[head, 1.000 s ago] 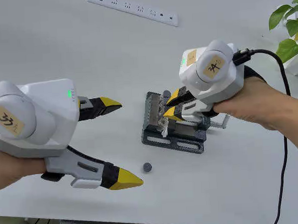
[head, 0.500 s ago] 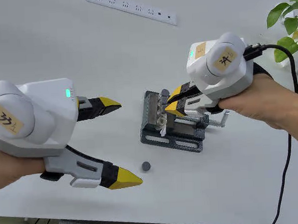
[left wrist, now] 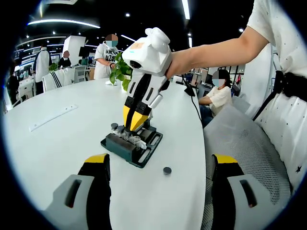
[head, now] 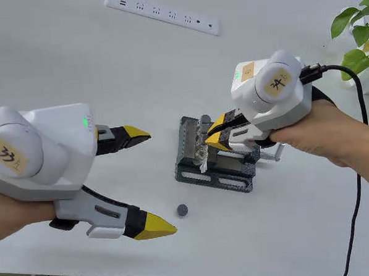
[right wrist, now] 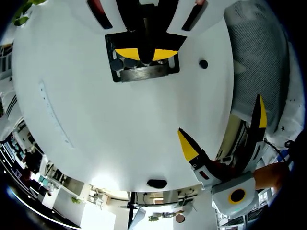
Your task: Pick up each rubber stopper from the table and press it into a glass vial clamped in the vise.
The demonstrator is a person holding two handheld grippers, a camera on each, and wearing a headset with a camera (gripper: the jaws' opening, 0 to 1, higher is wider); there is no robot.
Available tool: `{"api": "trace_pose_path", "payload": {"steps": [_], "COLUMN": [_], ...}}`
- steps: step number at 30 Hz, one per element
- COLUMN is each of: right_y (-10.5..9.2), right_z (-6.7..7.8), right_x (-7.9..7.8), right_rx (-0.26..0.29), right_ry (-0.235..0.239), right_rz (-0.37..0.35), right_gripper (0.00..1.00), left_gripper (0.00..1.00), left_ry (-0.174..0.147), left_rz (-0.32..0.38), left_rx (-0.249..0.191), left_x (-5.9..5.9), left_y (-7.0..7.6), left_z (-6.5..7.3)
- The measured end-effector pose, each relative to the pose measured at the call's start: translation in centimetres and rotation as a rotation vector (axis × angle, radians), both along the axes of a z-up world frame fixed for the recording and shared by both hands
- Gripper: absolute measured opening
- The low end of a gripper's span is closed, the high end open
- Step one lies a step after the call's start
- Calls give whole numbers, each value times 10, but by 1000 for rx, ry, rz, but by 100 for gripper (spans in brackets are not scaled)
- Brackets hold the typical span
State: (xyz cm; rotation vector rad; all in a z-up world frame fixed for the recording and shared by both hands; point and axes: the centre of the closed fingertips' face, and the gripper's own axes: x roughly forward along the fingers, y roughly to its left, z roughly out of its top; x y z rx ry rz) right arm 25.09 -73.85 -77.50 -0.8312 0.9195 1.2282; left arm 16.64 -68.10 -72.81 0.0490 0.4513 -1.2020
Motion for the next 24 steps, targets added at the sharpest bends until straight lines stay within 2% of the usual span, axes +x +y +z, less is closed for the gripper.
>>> {"api": "trace_pose_path", "payload": {"steps": [24], "right_y": [0], "right_z": [-3], "right_x": [0], "right_rx": [-25], "right_ry": [28], "right_rz": [23], "right_gripper": [1], "left_gripper": [85], "left_ry": [1], "left_rz": [10], "left_rx": [-10], "left_x": [2], "left_y": [2], "left_z": [-1]}}
